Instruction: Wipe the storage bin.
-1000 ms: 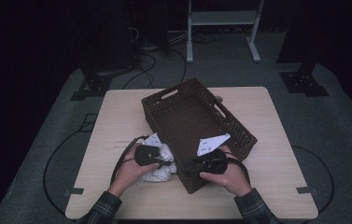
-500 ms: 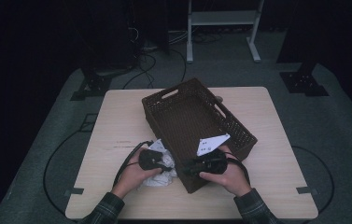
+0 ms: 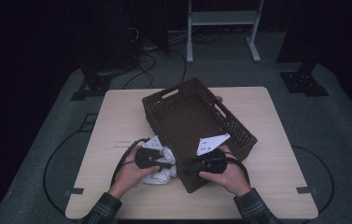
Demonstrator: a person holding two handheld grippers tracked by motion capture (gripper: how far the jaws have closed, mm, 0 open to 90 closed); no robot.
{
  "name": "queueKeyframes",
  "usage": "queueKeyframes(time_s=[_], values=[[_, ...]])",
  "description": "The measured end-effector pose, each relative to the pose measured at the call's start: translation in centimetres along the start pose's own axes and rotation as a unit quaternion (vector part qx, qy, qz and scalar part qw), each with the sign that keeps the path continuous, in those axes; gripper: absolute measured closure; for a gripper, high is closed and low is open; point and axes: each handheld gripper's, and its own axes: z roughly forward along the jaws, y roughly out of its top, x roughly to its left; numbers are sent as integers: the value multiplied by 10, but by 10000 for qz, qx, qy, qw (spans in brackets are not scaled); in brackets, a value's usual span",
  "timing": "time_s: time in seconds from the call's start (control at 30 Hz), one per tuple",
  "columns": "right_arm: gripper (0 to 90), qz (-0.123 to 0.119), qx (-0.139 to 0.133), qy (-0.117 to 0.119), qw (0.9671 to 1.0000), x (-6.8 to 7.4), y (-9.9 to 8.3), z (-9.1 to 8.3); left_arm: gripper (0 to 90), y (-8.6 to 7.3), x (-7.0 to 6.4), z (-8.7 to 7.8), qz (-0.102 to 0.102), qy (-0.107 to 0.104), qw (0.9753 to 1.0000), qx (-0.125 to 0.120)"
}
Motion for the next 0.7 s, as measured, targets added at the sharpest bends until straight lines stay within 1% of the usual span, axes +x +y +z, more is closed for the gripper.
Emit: queueKeyframes(time_s=[0.13,0.3,0.4,0.47,0.57,0.63,0.67,0.7], values=[[658,5,-3,-8,10000,0,0,0,687,5,-4,-8,93,37,9999,-97],[658,5,-11,-14,10000,0,0,0,687,9,-7,-17,76,10,9995,-293],[658,5,-11,-9,10000,0,0,0,687,10,-10,-19,109,-6,9994,-333],[659,10,-8,-3,10000,0,0,0,687,10,-12,-17,127,-7,9996,-270],[658,16,-4,-3,10000,0,0,0,687,6,-12,-7,106,-57,9998,-137],[659,15,0,-8,10000,0,0,0,687,3,-12,1,97,-95,9999,2],[659,15,0,-8,10000,0,0,0,687,3,-12,1,97,-95,9999,2],[658,7,-1,-11,10000,0,0,1,687,1,-13,7,133,-107,9998,116]])
